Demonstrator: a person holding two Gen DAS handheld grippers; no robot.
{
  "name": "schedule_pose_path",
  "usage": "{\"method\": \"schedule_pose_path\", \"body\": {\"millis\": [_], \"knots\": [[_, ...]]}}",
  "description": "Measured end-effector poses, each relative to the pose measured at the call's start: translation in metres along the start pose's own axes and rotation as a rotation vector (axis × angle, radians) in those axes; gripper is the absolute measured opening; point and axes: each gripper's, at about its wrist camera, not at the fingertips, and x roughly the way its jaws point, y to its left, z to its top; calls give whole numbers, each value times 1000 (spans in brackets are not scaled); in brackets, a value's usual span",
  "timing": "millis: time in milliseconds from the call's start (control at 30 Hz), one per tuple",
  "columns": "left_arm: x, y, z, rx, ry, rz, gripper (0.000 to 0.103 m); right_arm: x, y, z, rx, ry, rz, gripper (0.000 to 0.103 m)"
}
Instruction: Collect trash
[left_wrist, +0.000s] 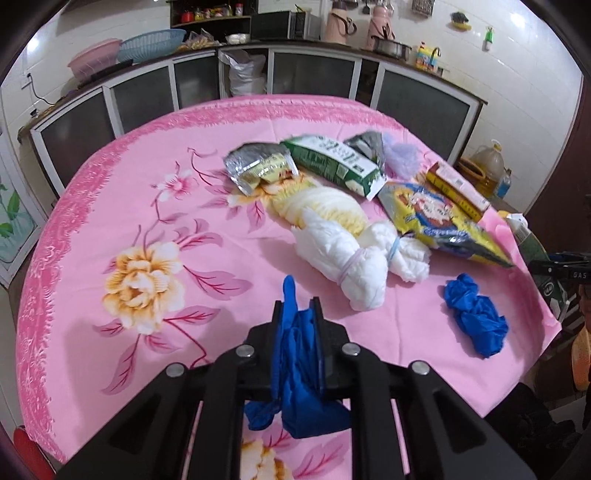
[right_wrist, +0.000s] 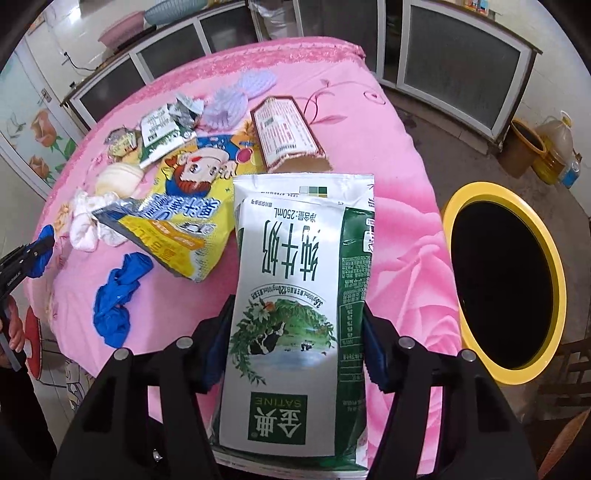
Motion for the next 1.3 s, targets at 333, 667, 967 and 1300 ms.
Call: {"method": "schedule_pose_path", "body": {"millis": [333,667,967,1300], "knots": [[-28,-44,14,62,-62,-67,13,-24,-27,-8,69,-64,29,58],[8,-170,66,239,-41,-259,13,-57,-114,-19,225,-154,-23,58],[57,-303,116,380,-6,-408,13,-72,-202,-24,375,-217,-86,58],[117,-415,132,463,62,-486,13,-53,-275,-41,516,-200,-104,58]]}}
